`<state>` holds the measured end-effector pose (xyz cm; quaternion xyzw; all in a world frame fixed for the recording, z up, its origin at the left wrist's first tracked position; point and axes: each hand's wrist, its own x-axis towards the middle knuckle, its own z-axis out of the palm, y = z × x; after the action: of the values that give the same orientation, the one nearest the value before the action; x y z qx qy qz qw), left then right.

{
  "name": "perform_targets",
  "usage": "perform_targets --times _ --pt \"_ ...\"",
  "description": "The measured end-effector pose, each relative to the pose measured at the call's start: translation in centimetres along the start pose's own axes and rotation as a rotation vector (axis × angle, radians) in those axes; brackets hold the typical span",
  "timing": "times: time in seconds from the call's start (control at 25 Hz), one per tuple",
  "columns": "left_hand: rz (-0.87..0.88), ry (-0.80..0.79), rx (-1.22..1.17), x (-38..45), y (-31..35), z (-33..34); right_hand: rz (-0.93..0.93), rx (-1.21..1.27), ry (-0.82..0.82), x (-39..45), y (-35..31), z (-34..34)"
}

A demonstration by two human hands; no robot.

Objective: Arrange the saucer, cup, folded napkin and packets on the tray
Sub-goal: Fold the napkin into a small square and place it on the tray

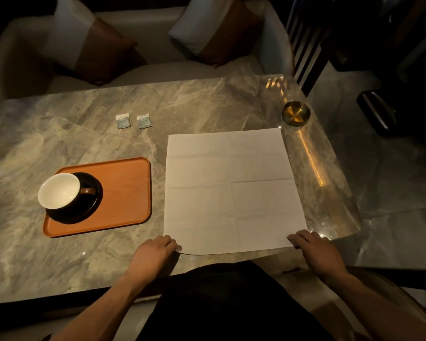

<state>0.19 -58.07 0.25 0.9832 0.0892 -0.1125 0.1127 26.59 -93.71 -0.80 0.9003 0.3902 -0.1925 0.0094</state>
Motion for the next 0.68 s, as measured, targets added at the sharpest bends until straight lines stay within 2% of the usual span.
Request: perform_targets --times 0.12,0.24,0.52,0.68 --pt "-0.141 -0.027 -0.137 -0.2 -0.7 0.4 0.007 -0.024 -0.005 0.0 0.3 0.0" --pt "-0.235 0.011 -0.294 -0.1 -1.3 0.6 0.010 -0.027 0.002 0.1 0.3 0.0" --pt "-0.248 -0.013 -0.359 -0.5 -1.9 0.5 0.032 -0.035 -0.061 -0.2 1.3 0.1" --pt "-0.270 -0.009 -0.406 -0.7 -2.2 0.0 0.096 0.204 0.009 0.2 1.9 -0.6"
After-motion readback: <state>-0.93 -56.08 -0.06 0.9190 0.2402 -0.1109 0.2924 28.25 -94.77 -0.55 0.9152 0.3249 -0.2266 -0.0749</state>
